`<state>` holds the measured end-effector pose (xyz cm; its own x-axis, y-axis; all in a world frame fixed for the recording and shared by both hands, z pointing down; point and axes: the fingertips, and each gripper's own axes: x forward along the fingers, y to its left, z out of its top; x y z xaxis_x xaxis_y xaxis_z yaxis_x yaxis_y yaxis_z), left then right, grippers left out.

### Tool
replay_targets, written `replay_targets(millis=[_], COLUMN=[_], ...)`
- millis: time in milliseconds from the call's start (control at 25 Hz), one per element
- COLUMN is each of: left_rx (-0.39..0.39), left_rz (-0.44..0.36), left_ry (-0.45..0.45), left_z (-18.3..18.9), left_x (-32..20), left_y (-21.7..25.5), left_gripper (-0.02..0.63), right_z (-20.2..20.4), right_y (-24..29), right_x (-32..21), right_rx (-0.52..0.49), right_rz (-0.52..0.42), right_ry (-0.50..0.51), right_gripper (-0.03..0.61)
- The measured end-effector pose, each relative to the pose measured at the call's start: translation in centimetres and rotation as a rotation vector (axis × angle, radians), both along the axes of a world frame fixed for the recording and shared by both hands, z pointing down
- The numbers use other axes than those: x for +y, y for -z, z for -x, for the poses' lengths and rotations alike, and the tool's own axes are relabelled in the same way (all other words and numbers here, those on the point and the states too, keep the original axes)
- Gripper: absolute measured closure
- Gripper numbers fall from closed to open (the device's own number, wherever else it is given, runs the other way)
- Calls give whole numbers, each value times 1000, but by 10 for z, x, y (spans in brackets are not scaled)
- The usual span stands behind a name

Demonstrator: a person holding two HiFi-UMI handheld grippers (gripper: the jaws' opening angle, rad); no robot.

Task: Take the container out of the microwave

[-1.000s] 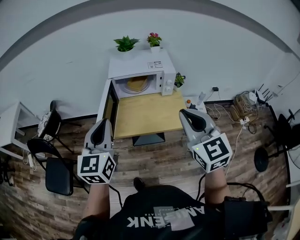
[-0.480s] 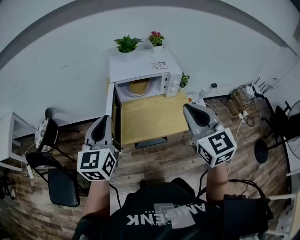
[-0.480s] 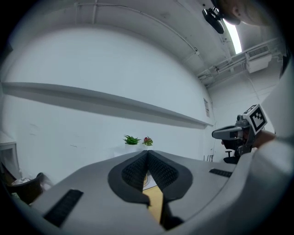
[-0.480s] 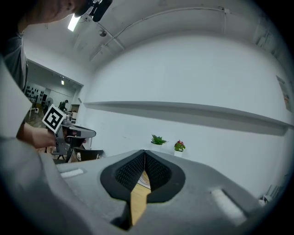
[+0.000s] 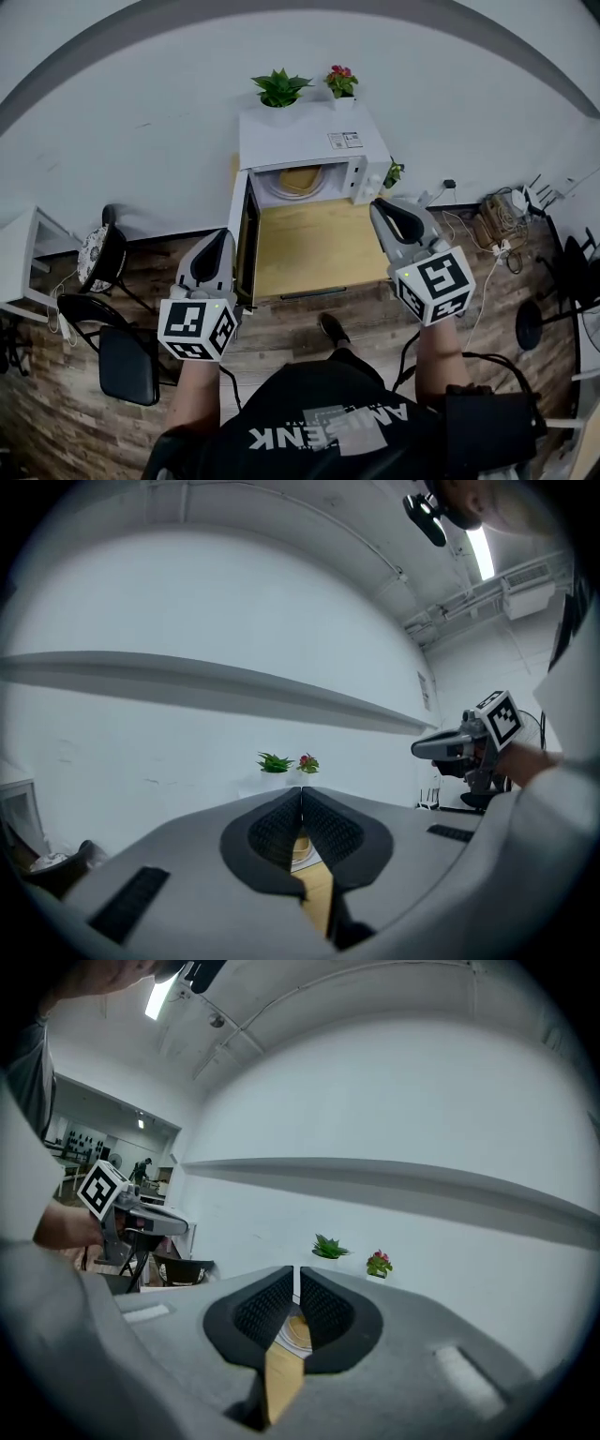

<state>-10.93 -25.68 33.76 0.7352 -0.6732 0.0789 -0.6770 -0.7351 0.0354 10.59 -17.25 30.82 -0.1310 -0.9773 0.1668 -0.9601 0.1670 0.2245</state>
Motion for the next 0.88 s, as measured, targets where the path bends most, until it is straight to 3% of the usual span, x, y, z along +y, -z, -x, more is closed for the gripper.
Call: replay_targets(millis=[200,600,880], left_rx=[-37,-49,-9], left_rz=[-15,24,55], left_ry=[90,145,203], left_z=[-2,-25,-27], left_x=[-27,-60,-66], left_y=[8,5,3], left_gripper=[612,611,577], right_z=[-13,-46,-49], right_y=[8,11,-1], right_x=[-46,-124,-165], right_rx=[-3,26,69], right_rz=[-12,-12,20], right_ry=[79,187,292], right_gripper=[560,538,485])
